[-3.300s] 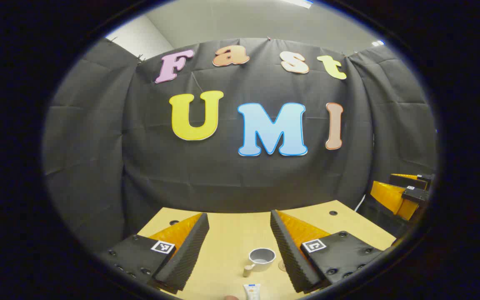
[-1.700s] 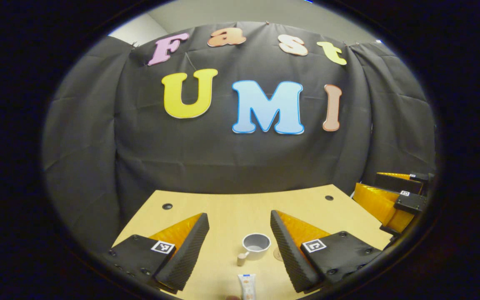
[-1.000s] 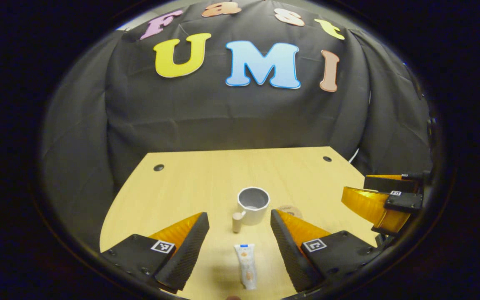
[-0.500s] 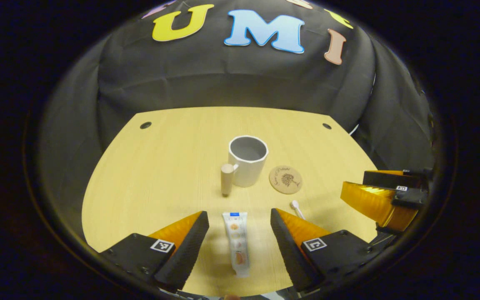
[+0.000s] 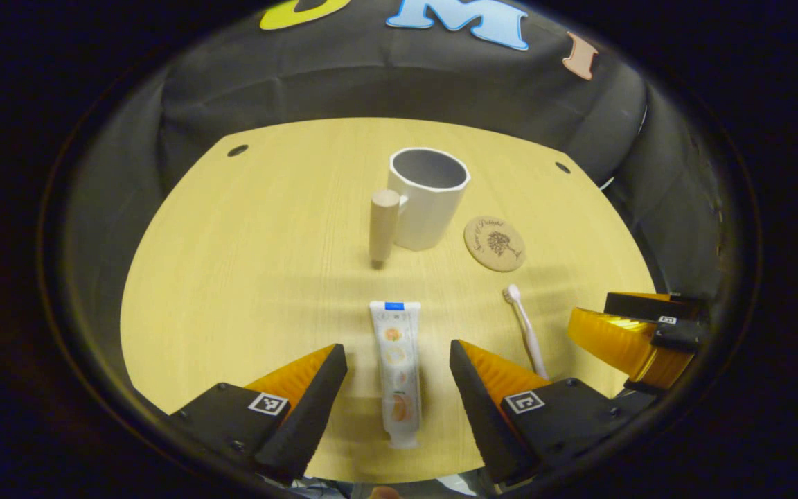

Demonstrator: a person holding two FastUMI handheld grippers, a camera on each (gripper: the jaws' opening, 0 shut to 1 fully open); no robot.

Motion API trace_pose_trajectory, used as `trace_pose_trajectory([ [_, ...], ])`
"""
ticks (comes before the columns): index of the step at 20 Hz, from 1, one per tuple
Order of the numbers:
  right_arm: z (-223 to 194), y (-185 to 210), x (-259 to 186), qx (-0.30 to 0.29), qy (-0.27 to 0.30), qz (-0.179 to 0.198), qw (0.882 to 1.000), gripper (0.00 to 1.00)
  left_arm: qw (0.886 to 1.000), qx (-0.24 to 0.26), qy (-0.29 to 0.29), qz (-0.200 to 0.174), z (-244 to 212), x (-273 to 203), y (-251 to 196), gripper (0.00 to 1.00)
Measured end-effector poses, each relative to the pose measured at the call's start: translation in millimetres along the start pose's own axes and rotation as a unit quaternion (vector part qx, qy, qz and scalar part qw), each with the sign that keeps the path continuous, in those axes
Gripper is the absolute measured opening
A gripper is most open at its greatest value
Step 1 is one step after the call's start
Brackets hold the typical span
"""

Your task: Put the toothbrush and toothpaste on the desktop into the cup, then pick up the cup and place it on the coaster on the desktop.

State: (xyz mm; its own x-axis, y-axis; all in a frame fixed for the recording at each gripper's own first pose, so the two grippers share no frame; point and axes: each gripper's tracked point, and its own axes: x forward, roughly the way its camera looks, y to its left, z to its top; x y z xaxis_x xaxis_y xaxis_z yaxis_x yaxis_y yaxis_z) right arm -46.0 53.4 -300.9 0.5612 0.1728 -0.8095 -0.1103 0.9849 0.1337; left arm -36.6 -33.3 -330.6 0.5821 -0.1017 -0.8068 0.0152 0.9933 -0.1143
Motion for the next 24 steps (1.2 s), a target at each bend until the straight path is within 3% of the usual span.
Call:
trace_pose_trajectory([
  [1, -5.2, -0.7, 3.2, -0.001, 0.010, 0.000, 1.000, 0.93, 1.000, -0.001, 0.008, -0.003, 3.1, 1.1, -2.7, 0.98],
  [6, -24.9, 0.5, 21.3, -0.002, 0.061, 0.004, 0.998, 0.93, 0.999, 0.000, 0.047, -0.004, 26.2, 5.4, -15.5, 0.95],
  [12, -41.0, -0.4, 36.6, -0.013, 0.104, 0.001, 0.994, 0.93, 0.997, -0.007, 0.077, 0.002, 17.3, 19.9, -12.2, 0.95],
  [21, -57.8, -4.6, 51.8, -0.029, 0.139, -0.011, 0.990, 0.93, 0.994, -0.004, 0.102, 0.027, 7.6, 25.6, -4.7, 0.94],
  [24, -58.3, -8.9, 56.0, -0.035, 0.139, -0.021, 0.989, 0.92, 0.993, 0.023, 0.113, 0.039, 4.6, 26.6, -5.3, 0.94],
])
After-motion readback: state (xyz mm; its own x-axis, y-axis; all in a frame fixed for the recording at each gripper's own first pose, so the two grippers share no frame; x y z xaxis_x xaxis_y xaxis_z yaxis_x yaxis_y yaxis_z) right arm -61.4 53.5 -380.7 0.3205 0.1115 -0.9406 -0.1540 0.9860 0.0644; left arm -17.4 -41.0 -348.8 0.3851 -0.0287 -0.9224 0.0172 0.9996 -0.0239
